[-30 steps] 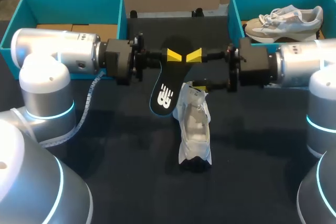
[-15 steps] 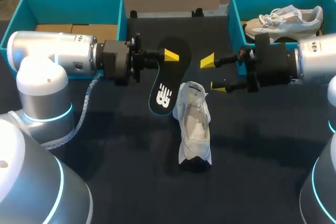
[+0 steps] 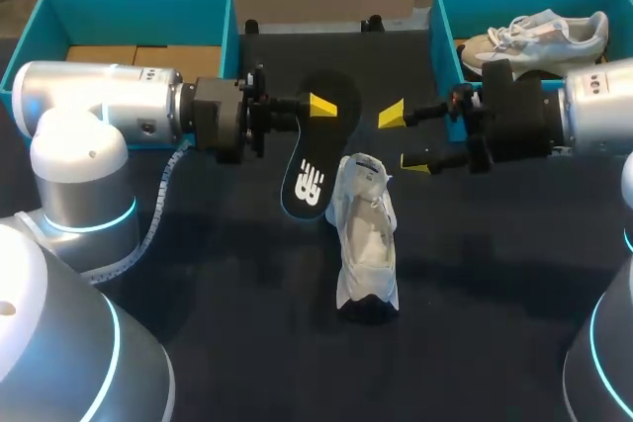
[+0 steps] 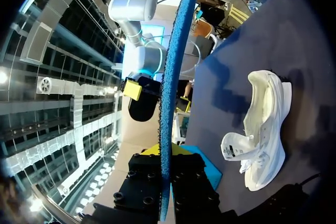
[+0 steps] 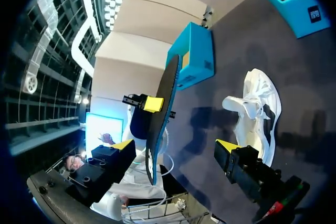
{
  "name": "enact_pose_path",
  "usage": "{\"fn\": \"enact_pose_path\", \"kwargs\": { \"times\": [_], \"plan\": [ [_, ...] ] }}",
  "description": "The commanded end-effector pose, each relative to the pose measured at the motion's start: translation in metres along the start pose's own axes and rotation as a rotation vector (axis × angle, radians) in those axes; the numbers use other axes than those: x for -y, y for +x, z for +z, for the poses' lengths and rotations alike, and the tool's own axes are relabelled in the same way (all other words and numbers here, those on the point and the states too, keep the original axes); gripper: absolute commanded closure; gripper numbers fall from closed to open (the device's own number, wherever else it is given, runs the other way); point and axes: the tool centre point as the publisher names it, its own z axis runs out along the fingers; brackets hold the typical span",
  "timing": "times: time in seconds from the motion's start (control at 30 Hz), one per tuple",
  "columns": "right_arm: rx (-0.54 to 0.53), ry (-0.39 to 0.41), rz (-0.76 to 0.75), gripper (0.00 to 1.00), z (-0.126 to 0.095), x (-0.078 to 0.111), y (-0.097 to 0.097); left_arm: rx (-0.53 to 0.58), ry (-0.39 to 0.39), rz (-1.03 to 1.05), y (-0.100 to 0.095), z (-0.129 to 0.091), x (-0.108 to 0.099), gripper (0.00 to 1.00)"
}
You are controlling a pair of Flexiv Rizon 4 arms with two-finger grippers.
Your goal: Take the shoe out of the shoebox, open the shoe tongue, remove and reinsert the insole, then place the shoe into the shoebox
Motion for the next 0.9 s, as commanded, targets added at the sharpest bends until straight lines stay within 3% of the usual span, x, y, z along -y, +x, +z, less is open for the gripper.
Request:
{"fn": "enact_pose_path", "kwargs": {
  "times": [0.03,0.33,0.8,0.87,0.9],
  "plan": [
    [0.005,-0.001,0.001,0.00,0.001,0.001,0.001,0.000,-0.003,0.001,0.000,0.001,0.001,1.00],
    [0.005,-0.001,0.001,0.00,0.001,0.001,0.001,0.000,-0.003,0.001,0.000,0.001,0.001,1.00],
    [0.167,0.061,-0.570,0.00,-0.030,-0.012,0.002,-0.040,0.060,-0.289,-0.018,-0.014,0.012,1.00],
    [0.164,0.068,-0.589,0.00,-0.032,-0.013,0.001,-0.017,0.120,-0.390,-0.019,-0.014,0.014,1.00],
    [0.164,0.068,-0.589,0.00,-0.032,-0.013,0.001,-0.022,0.106,-0.416,-0.019,-0.014,0.015,1.00]
  ]
}}
